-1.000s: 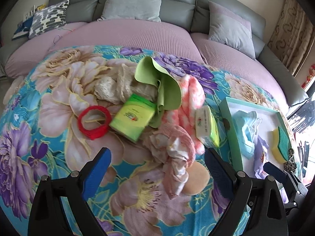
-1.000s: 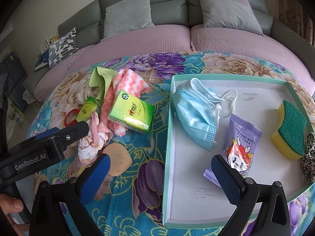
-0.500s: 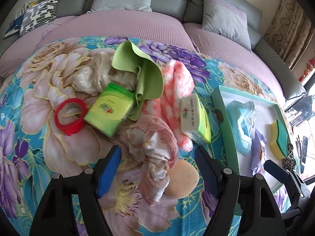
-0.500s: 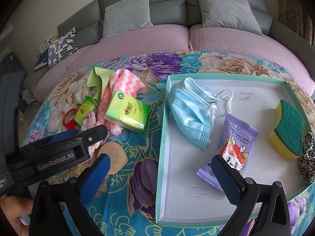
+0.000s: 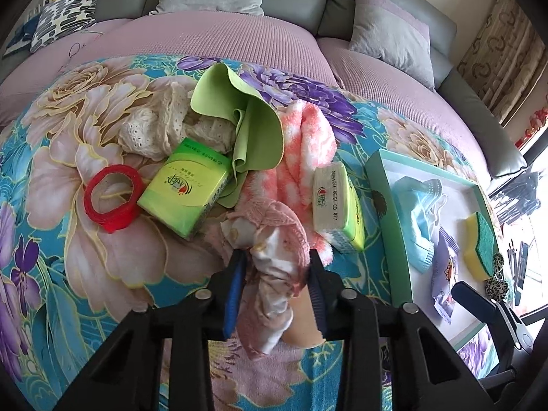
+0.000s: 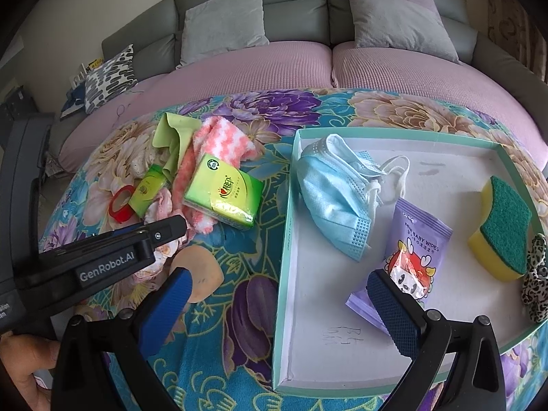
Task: Organize soft objects
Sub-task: 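Grasp the pink floral cloth with the left tool, then grasp the beige round puff with the right tool while the left tool holds the pink cloth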
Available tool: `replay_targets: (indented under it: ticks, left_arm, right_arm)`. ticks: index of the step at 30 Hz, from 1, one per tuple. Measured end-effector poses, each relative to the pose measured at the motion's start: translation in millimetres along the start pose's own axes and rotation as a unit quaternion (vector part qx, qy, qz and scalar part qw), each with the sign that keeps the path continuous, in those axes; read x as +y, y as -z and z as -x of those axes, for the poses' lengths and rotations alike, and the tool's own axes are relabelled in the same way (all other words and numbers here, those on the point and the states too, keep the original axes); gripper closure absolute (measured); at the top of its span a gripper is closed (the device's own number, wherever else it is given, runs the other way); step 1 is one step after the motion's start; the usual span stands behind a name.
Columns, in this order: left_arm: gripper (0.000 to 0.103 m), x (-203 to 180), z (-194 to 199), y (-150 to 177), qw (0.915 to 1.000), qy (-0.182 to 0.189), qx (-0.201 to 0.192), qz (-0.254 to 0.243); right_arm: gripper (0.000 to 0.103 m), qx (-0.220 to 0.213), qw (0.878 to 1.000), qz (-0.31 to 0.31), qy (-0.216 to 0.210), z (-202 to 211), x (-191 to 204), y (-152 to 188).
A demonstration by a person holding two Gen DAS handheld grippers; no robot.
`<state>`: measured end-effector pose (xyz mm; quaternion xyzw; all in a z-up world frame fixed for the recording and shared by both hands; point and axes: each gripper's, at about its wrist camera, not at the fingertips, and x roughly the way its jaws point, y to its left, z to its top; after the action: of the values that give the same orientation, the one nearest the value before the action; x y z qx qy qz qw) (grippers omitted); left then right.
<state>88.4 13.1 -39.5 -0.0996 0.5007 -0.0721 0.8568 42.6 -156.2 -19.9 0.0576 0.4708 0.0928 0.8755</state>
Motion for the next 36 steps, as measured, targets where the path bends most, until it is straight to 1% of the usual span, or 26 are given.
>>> replay_targets:
  ticks: [5,11,17,24,28,32,35,36]
  left_arm:
    - [0.079,3.5,3.2,0.7,1.0,0.006,0.0,0.006]
    - [0.082,10.3,9.8,1.3,0.9998,0.011,-0.005,0.015]
    - [0.083,17.5,18.3,2.2,0.9996,0.011,-0.009,0.025]
    - [0.083,28.4,36.2,0.7,0.9987,0.011,-0.032,0.039]
    - [0.083,35.9,47.2,-1.4,0.9976,0.002,-0.05,0.048]
    - [0.083,45.9,54.5,-2.3,0.9965,-0.011,-0.059,0.059]
    - [0.083,52.2,56.6,-2.4,0.9959,-0.018,-0.059,0.066]
    - [0.083,53.7,56.9,-2.6,0.9957,-0.02,-0.06,0.068]
  right_arm:
    - [0.0,0.002,1.0,0.01,0.001,-1.3,4.2,0.3]
    - [0.0,0.004,1.0,0.029,0.0,-3.0,14.2,1.3]
    - [0.0,0.002,0.999,0.051,-0.006,-4.7,26.9,1.8]
    - [0.0,-0.001,0.997,0.071,-0.012,-6.4,39.7,1.1]
    - [0.0,-0.007,0.996,0.084,-0.015,-7.3,48.6,0.7]
    - [0.0,-0.009,0.995,0.099,-0.021,-9.8,58.4,0.4]
    - [0.003,-0.003,0.994,0.107,-0.028,-13.4,63.5,0.6]
    - [0.005,0.0,0.994,0.108,-0.03,-15.2,64.7,0.4]
